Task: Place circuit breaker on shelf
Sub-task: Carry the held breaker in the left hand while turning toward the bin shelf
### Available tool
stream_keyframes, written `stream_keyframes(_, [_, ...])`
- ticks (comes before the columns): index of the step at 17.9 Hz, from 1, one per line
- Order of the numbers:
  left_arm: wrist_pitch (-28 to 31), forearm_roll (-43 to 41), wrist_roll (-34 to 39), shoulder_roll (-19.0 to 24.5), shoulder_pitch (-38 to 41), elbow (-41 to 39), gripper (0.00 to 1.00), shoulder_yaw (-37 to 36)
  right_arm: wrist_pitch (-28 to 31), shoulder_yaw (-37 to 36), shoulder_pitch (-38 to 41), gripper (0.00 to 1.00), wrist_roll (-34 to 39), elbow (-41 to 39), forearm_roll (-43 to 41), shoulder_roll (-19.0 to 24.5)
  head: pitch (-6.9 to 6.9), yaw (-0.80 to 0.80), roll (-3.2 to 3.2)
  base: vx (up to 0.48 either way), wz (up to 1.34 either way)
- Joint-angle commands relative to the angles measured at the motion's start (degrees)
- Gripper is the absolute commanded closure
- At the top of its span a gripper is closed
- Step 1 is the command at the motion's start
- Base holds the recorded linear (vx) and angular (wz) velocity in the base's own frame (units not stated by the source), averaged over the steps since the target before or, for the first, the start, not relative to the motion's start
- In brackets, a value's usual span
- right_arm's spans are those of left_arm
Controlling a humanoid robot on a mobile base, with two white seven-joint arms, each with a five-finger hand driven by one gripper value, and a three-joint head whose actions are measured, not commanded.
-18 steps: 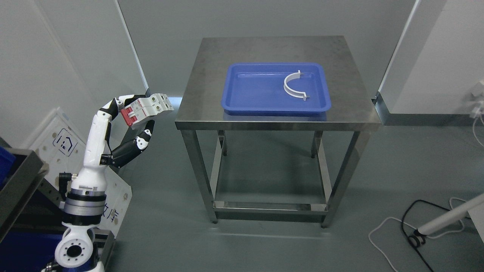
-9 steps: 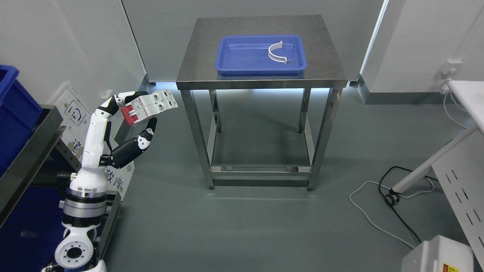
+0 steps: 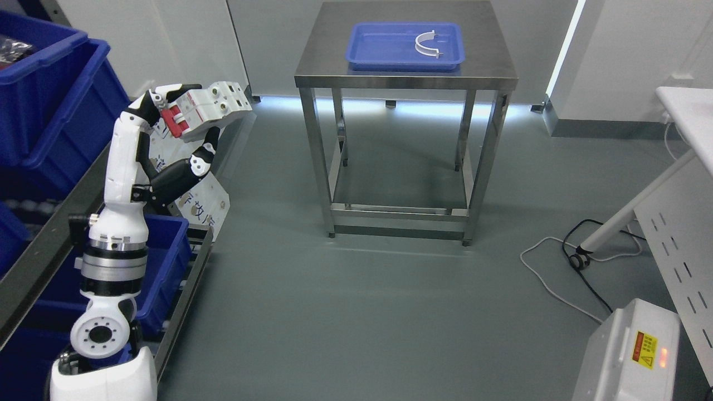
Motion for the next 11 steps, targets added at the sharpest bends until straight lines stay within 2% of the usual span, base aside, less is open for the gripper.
stream_keyframes(1, [1.19,0.05,-0.05,0.9,-3.81,-0.24,0.84,0.06,9.58,1.14,-0.03,0.0,0.0,-0.01,0.0,-1.0,0.0,0.0,0.0,-0.291,0.29])
stream_keyframes(4, [1.19,0.05,-0.14,0.9,-3.81,-0.24,0.84,0.06,9.58,1.14,-0.03,0.0,0.0,-0.01,0.0,-1.0,0.0,0.0,0.0,-0.275,0.4])
stream_keyframes(8, [3.28,0.05,-0.05,0.9,-5.38,-0.24,0.84,0.14,9.58,1.14,-0.03,0.0,0.0,-0.01,0.0,-1.0,0.0,0.0,0.0,-0.158,0.82])
stream_keyframes(10, [8.81,0.05,-1.01,0.9,-10.82,-0.15,0.84,-0.55,9.58,1.14,-0.03,0.0,0.0,-0.01,0.0,-1.0,0.0,0.0,0.0,-0.093,1.08])
stream_keyframes(11, [13.45,-0.04,-5.02,0.9,-13.89,-0.15,0.84,-2.13,9.58,1.14,-0.03,0.0,0.0,0.08,0.0,-1.0,0.0,0.0,0.0,-0.058,1.13])
